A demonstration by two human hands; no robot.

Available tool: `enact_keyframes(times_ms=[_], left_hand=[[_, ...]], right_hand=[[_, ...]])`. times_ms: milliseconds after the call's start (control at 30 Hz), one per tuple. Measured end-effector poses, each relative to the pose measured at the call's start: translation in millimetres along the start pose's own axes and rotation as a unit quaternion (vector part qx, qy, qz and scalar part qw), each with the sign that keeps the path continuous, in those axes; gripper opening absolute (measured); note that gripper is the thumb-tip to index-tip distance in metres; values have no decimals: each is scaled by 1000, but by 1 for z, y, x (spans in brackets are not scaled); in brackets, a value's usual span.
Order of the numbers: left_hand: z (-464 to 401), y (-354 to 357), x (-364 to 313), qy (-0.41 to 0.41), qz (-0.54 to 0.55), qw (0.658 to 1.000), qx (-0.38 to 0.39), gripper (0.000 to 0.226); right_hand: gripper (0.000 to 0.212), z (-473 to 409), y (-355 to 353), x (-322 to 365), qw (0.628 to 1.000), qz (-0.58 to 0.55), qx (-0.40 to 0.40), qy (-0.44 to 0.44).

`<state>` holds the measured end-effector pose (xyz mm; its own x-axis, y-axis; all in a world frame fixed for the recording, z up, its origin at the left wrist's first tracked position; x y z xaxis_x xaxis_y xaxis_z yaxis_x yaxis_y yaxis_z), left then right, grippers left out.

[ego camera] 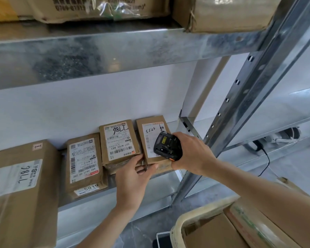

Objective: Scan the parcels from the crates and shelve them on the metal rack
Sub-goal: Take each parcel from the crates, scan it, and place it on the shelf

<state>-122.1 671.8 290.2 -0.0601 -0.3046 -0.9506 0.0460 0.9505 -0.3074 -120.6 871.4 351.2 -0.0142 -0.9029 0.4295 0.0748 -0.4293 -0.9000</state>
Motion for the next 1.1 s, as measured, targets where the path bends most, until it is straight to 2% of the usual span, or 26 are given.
enact_keyframes(times_ms=[667, 767, 867, 933, 1100], left_hand=[[16, -16, -12, 0, -53, 999, -3, 22], [24, -27, -25, 8, -60, 998, 6, 35], [29, -43, -34, 12, -80, 997, 14, 34], [31, -58, -42, 18, -96, 995, 14, 43], [43, -106, -88, 53, -145, 988, 4, 55]], right_hand=[[72, 21, -7, 14, 999, -13, -50, -9], [72, 32, -14, 23, 999, -14, -48, -18], [71, 44, -25, 35, 998, -10, -48, -28], [70, 54, -35, 46, 998, -3, -50, -37], [73, 81, -73, 89, 995, 17, -59, -78]])
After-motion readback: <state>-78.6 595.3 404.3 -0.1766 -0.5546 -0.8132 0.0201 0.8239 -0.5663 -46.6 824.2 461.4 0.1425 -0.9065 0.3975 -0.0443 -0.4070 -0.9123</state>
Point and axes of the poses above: each hand's wrist, its own z-axis away from the middle knuckle, its own y-axis out of the palm, x = y × z, the point moved 4 cm from there along -z, towards the middle knuckle, and after that the axes turned 6 degrees about -y, right-handed, at the moved point
